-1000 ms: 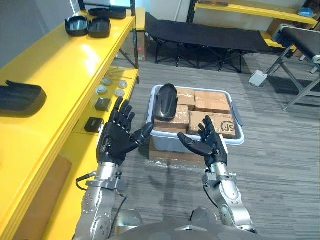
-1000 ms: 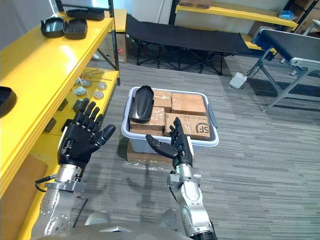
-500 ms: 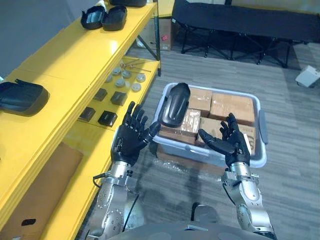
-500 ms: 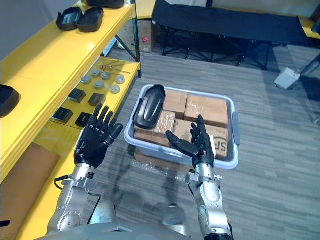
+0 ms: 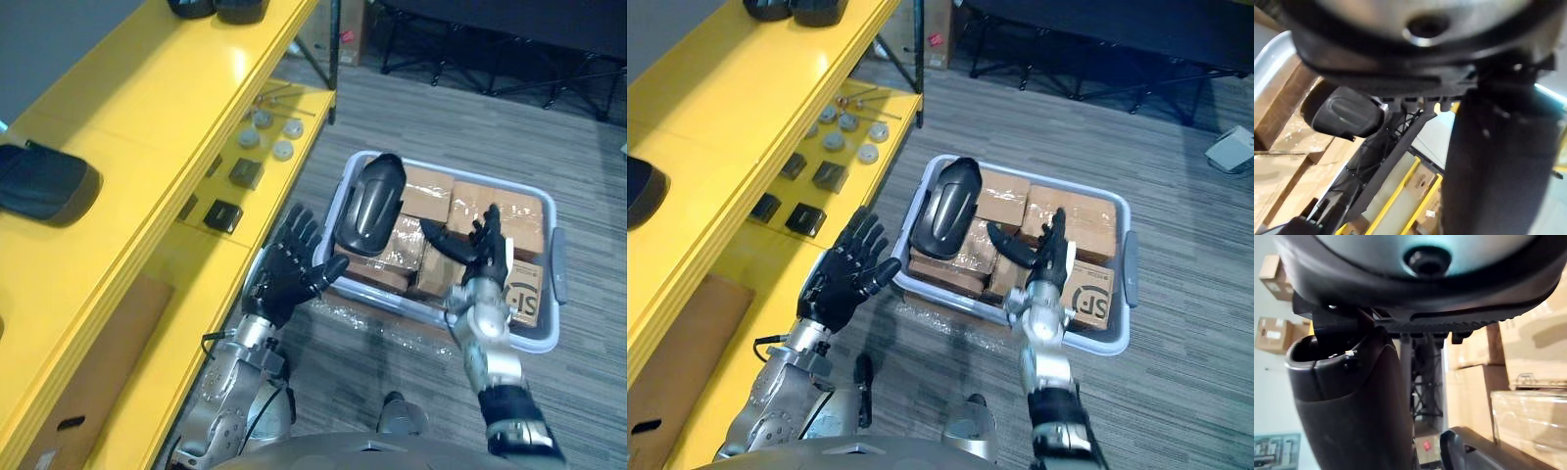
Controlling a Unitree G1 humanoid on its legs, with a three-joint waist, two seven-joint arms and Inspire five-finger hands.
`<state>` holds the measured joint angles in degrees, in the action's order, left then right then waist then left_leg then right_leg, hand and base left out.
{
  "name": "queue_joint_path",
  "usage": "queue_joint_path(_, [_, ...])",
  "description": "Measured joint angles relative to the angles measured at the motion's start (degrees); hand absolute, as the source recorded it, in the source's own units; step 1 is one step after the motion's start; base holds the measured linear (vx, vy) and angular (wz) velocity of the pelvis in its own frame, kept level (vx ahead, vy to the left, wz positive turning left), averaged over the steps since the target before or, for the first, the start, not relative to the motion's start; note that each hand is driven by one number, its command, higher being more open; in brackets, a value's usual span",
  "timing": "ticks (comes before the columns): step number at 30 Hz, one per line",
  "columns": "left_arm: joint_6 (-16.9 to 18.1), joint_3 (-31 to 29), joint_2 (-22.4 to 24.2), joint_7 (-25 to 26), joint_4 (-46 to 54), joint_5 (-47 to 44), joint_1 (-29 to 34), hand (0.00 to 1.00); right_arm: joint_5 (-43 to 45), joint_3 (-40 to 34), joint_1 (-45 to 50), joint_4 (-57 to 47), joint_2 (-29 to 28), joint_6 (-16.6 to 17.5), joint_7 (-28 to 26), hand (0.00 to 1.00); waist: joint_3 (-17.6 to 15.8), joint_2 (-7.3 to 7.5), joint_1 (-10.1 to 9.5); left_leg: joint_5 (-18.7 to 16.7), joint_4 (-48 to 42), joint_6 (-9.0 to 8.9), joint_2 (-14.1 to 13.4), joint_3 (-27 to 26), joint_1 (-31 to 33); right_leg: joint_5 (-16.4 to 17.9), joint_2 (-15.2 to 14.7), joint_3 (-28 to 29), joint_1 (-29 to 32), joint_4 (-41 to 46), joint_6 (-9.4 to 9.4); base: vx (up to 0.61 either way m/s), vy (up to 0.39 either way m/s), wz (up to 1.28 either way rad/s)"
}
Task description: Walk over and take three plastic housings, then place them on the shelf
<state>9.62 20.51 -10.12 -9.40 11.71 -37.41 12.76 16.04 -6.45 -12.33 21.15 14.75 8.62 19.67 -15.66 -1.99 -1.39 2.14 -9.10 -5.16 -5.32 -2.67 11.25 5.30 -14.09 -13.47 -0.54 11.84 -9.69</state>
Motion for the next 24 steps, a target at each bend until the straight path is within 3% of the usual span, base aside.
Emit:
queue_joint_path(6, [0.0,1.9,0.1,-0.7,-0.5,-0.4,-3.5,1.00,-0.3,-1.0,-14.5,8.0,6.9,-2.2,1.1,1.00,-5.7,-2.74,-0.88,4.6,3.9,0.72,1.7,2.6,2.5,0.3,-0.8,-1.9,2.2,0.0,0.04,-0.14,0.028,0.26])
queue_joint_path(11, [0.1,2.1,0.2,-0.5,-3.8,-0.8,-3.9,1.00,-2.3,-0.4,-20.9,15.0,9.6,-4.0,0.5,1.00,-7.6,-4.50,-1.87,7.8,6.7,1.09,2.0,3.6,4.3,1.2,-1.0,-2.2,5.0,1.5,-0.25,-0.11,0.006,0.13])
queue_joint_path(24, [0.9,3.4,0.6,1.7,-9.1,-2.7,-5.8,1.00,-11.9,4.4,-28.9,22.0,13.2,-14.3,-0.6,1.00,-9.4,-4.74,-2.73,10.0,7.5,1.38,2.6,3.9,6.2,2.0,-1.9,-2.0,8.6,5.1,-0.39,-0.04,-0.003,0.02])
